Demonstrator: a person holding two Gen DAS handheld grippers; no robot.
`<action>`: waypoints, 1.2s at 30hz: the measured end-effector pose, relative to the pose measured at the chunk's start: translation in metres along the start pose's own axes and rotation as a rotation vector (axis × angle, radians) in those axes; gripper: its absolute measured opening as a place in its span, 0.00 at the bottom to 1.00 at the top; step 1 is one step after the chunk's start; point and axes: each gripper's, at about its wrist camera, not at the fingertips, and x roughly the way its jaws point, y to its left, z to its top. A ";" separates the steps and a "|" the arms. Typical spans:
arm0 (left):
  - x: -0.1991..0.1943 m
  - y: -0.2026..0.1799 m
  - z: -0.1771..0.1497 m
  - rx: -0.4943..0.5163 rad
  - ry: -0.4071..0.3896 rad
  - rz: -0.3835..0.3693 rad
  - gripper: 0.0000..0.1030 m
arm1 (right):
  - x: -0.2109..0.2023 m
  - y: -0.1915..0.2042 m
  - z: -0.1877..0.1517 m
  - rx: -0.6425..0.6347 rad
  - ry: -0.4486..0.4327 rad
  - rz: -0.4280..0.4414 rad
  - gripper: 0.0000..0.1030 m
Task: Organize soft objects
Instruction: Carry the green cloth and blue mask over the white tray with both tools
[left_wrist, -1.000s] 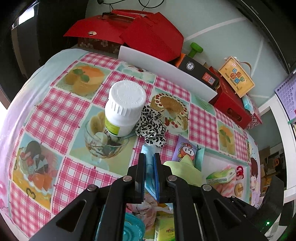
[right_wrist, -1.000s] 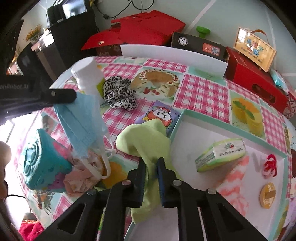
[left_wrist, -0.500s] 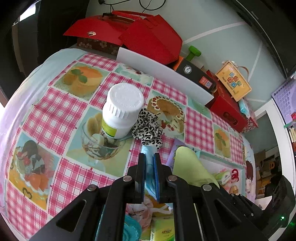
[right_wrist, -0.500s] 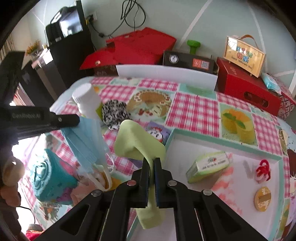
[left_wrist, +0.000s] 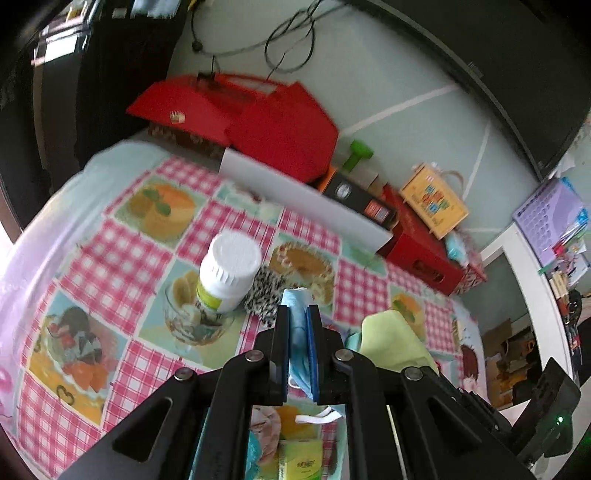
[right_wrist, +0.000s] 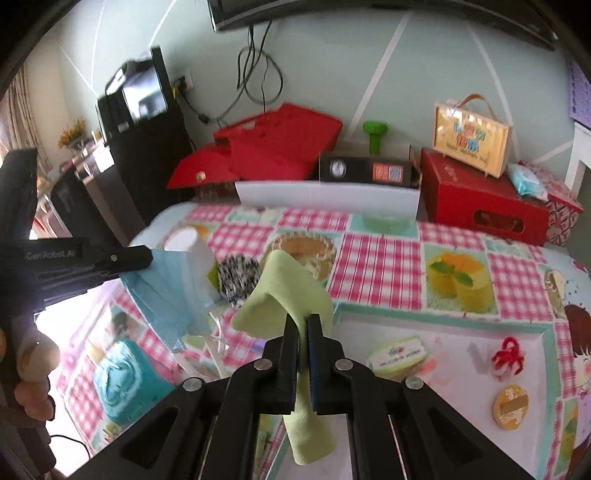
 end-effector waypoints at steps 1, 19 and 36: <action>-0.007 -0.003 0.001 0.005 -0.018 -0.009 0.08 | -0.006 -0.001 0.002 0.005 -0.018 -0.001 0.05; -0.008 -0.096 -0.026 0.222 0.024 -0.198 0.08 | -0.117 -0.081 0.016 0.158 -0.255 -0.229 0.05; 0.058 -0.162 -0.091 0.403 0.273 -0.213 0.08 | -0.131 -0.158 -0.013 0.311 -0.169 -0.389 0.05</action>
